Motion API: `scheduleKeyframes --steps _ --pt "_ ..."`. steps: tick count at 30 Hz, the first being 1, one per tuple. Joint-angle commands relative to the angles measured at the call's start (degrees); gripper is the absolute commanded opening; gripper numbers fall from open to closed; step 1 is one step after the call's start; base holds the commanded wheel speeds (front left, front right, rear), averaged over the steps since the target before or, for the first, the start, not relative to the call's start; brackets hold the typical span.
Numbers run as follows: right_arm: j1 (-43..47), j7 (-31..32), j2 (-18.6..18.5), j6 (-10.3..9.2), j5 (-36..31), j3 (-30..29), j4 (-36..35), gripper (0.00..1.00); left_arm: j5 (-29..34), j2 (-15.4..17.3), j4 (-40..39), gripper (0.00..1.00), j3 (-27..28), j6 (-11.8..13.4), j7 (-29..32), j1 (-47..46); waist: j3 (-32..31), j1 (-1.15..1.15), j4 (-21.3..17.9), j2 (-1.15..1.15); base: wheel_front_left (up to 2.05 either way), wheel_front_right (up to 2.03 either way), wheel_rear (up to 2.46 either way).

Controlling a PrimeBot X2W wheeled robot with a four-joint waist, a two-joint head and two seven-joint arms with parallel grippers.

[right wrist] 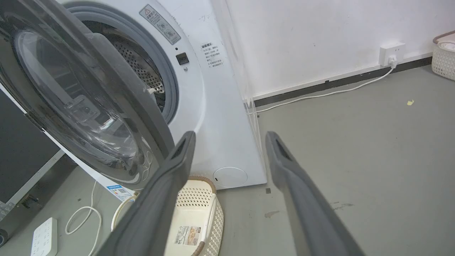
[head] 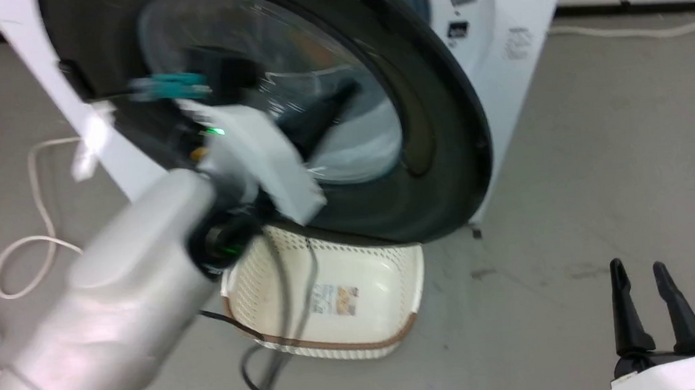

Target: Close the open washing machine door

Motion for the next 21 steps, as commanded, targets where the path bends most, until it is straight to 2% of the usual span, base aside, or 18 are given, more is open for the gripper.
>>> scheduleKeyframes --steps 1,3,6,9,13,17,21 --pt "0.6 -0.3 0.0 0.05 -0.5 0.2 0.3 1.00 -0.3 1.2 -0.2 0.00 1.5 -0.2 -2.1 1.1 -2.4 0.00 2.2 0.00 0.00 0.00 0.00" --pt "0.7 -0.3 0.0 0.05 -0.5 0.6 0.7 1.00 -0.8 2.6 -0.2 0.00 3.9 0.1 -5.5 2.1 -3.6 0.00 3.1 0.00 0.00 0.00 0.00" --pt "1.1 -0.3 0.0 0.05 -0.3 1.1 1.3 1.00 0.2 5.1 0.1 0.00 7.4 2.4 -11.9 4.0 -5.3 0.00 4.0 0.00 0.00 0.00 0.00" --pt "1.5 -0.3 0.0 0.05 -0.1 1.5 1.8 1.00 2.4 8.2 0.2 0.00 10.6 5.8 -17.5 6.9 -6.8 0.00 4.6 0.00 0.00 0.00 0.00" --pt "2.3 -0.3 0.0 0.05 0.1 1.6 2.0 1.00 8.4 11.5 -1.8 0.00 17.1 10.8 -19.6 11.9 -8.6 0.00 5.3 0.00 0.00 0.00 0.00" --pt "2.5 -0.3 0.0 0.05 0.0 1.9 1.6 1.00 19.5 12.1 -7.6 0.00 28.1 15.7 -19.7 20.8 -9.3 0.00 5.1 0.00 0.00 0.00 0.00" --pt "2.6 -0.3 0.0 0.05 -1.4 2.3 1.1 1.00 27.0 10.5 -11.8 0.00 34.3 17.6 -19.7 31.1 -9.8 0.00 4.5 0.00 0.00 0.00 0.00"
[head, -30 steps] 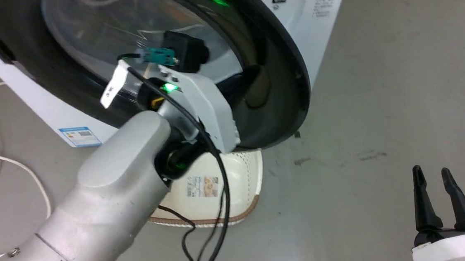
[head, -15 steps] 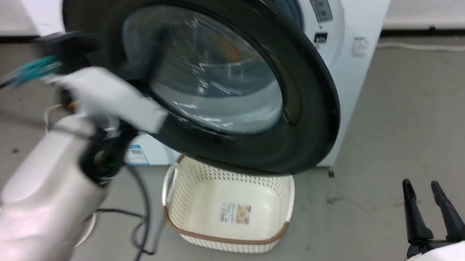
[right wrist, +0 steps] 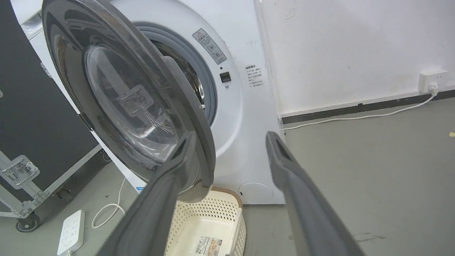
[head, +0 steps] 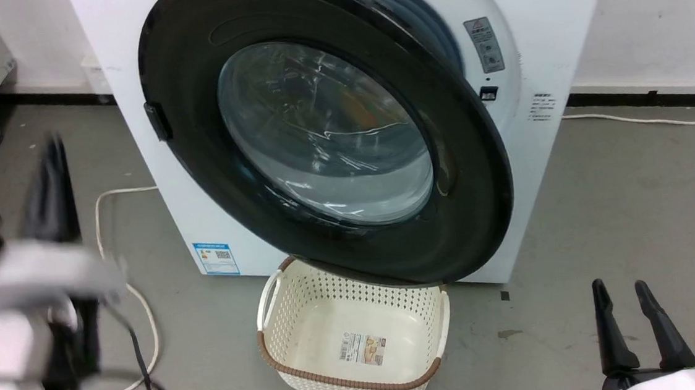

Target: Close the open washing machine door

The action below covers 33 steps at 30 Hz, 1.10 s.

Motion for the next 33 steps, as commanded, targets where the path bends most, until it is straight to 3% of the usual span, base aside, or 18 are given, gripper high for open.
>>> scheduleKeyframes --steps 1,7,15,16,17,18,20,21,22,29,33 --pt "0.8 -0.3 0.0 0.05 -0.3 0.1 -0.2 1.00 0.5 -0.6 -0.4 0.00 0.4 0.3 -0.2 1.5 -0.1 0.00 -0.3 0.00 0.00 0.00 0.00" --pt "1.3 -0.3 0.0 0.05 -2.2 0.8 -0.4 1.00 5.1 -3.6 -1.0 0.00 2.5 -0.1 -0.2 11.5 -0.2 0.00 -1.7 0.00 0.00 0.00 0.00" --pt "1.8 -0.3 0.0 0.05 -6.7 0.7 -0.1 1.00 7.0 -6.4 2.3 0.00 1.3 -1.5 -0.2 17.9 -0.4 0.00 -2.7 0.00 0.00 0.00 0.00" --pt "1.9 -0.3 0.0 0.05 -7.0 0.7 -0.1 1.00 6.7 -6.8 2.8 0.23 1.1 -1.6 -0.2 18.3 -0.5 0.00 -2.7 0.00 0.00 0.00 0.00" --pt "1.9 -0.3 0.0 0.05 -7.2 0.7 -0.1 1.00 6.4 -7.2 3.1 0.55 1.0 -1.7 -0.2 18.6 -0.5 0.00 -2.7 0.00 0.00 0.00 0.00" --pt "1.9 -0.3 0.0 0.05 -7.3 0.6 0.0 1.00 6.0 -7.5 3.3 1.00 0.9 -1.8 -0.1 18.9 -0.5 0.00 -2.7 0.00 0.00 0.00 0.00" --pt "1.9 -0.3 0.0 0.05 -7.2 0.4 0.2 1.00 5.7 -7.8 3.5 1.00 0.8 -1.9 -0.1 19.2 -0.5 0.00 -2.6 0.00 0.00 0.00 0.00" --pt "1.8 -0.2 0.0 0.05 -7.1 0.3 0.2 0.40 5.5 -8.0 3.6 1.00 0.8 -2.0 -0.1 19.3 -0.5 0.00 -2.6 0.00 0.00 0.00 0.00" --pt "1.8 -0.2 0.0 0.05 -7.1 0.2 0.2 0.00 5.4 -8.1 3.6 1.00 0.8 -2.1 -0.1 19.4 -0.4 0.00 -2.5 0.00 0.00 0.00 0.00" --pt "0.2 1.1 0.0 0.05 -6.2 -0.1 -0.5 0.00 6.8 -8.4 1.2 1.00 2.5 -1.6 -0.2 20.4 -0.1 0.00 -2.0 0.00 0.00 0.00 0.00" --pt "-3.3 3.5 0.0 0.05 -6.1 3.6 -2.3 0.00 8.6 -9.0 -1.4 1.00 4.5 -1.5 -0.2 21.1 0.7 0.00 -1.6 0.00 0.00 0.00 0.00"
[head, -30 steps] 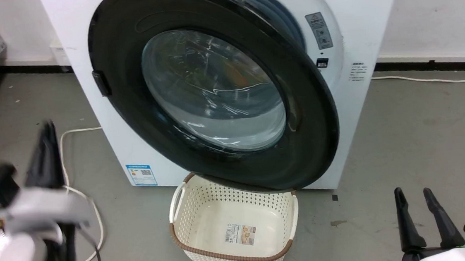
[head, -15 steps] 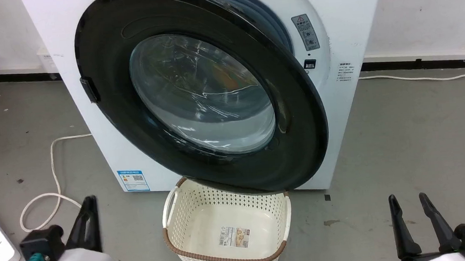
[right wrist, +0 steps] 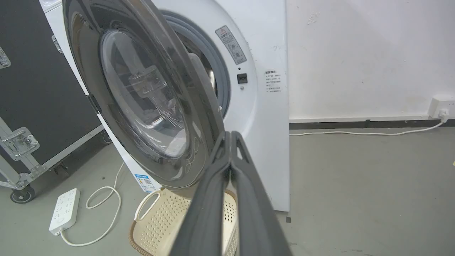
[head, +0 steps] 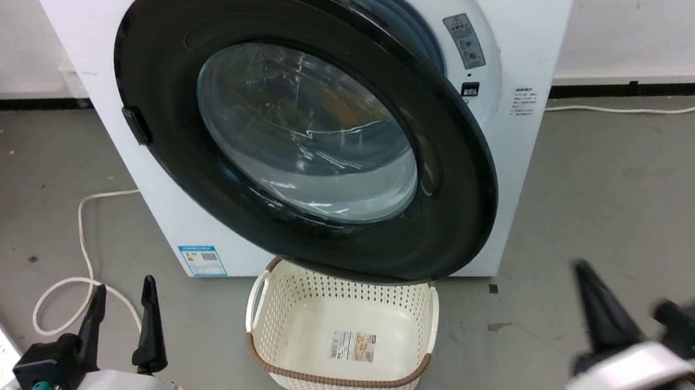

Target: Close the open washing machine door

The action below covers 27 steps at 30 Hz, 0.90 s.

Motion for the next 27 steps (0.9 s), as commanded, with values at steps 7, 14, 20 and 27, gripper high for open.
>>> scheduleKeyframes --steps 7,14,20,27 --pt "-9.2 5.4 0.1 0.06 1.2 8.2 2.0 0.00 2.6 -1.1 -3.0 1.00 2.7 -1.4 -0.3 1.0 3.6 0.00 1.9 0.00 0.00 0.00 0.00" --pt "-17.8 4.4 0.1 0.06 1.3 7.0 10.7 0.00 4.8 -2.4 -4.3 1.00 4.3 -3.7 -0.3 -1.0 8.0 0.00 4.6 0.00 0.00 0.00 0.00" --pt "-23.4 1.9 0.1 0.06 0.8 5.1 17.4 0.00 6.1 -3.8 -4.1 1.00 5.3 -5.9 -0.3 -2.3 10.9 0.00 6.2 0.00 0.00 0.00 0.00" --pt "-28.4 -0.8 0.1 0.06 0.5 1.2 22.7 0.00 7.3 -5.6 -3.4 1.00 6.1 -8.0 -0.3 -3.4 12.4 0.00 7.2 0.00 0.00 0.00 0.00"
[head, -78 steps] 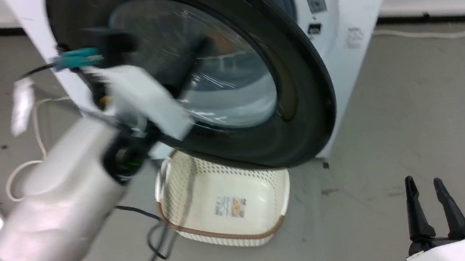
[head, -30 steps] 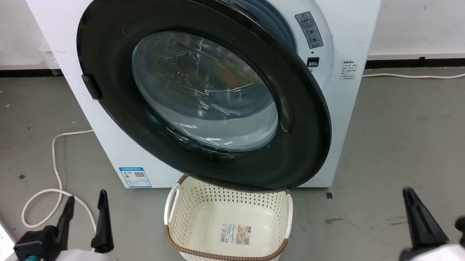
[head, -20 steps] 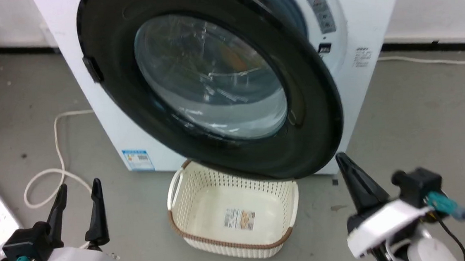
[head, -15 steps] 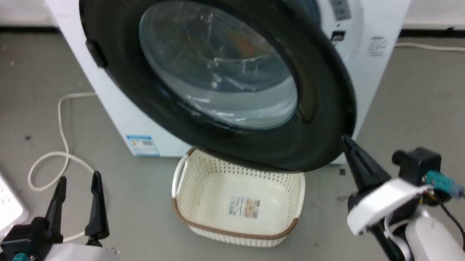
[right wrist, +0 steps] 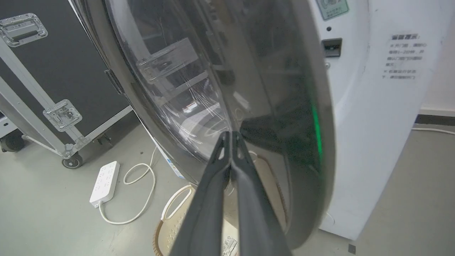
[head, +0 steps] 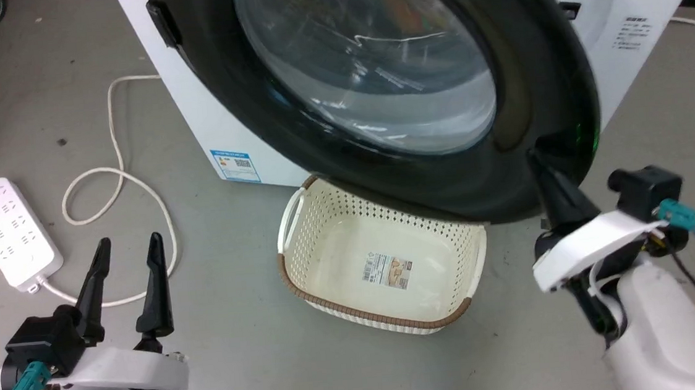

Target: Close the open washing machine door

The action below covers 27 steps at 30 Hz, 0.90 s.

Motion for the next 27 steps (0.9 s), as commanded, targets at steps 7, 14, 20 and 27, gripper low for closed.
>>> scheduleKeyframes --steps 7,14,20,27 --pt "-6.5 -2.2 -0.1 -0.08 -2.0 -5.6 3.9 0.00 1.1 -1.4 0.6 1.00 1.0 -2.2 -0.2 -1.4 2.0 -0.01 0.8 0.00 0.00 0.00 0.00" --pt "-13.0 -2.8 -0.1 -0.08 -5.9 -10.8 7.0 0.00 1.7 -2.3 0.8 1.00 2.0 -4.1 -0.2 -2.8 5.4 -0.01 1.5 0.00 0.00 0.00 0.00" --pt "-18.0 -2.9 -0.1 -0.08 -8.7 -14.1 9.4 0.00 2.0 -2.9 1.1 1.00 2.8 -5.3 -0.2 -4.4 8.1 -0.01 1.8 0.00 0.00 0.00 0.00" --pt "-23.9 -3.2 -0.1 -0.08 -11.1 -16.5 13.0 0.00 2.6 -3.6 1.9 1.00 3.6 -6.6 -0.2 -6.2 10.3 -0.01 2.0 0.00 0.00 0.00 0.00"
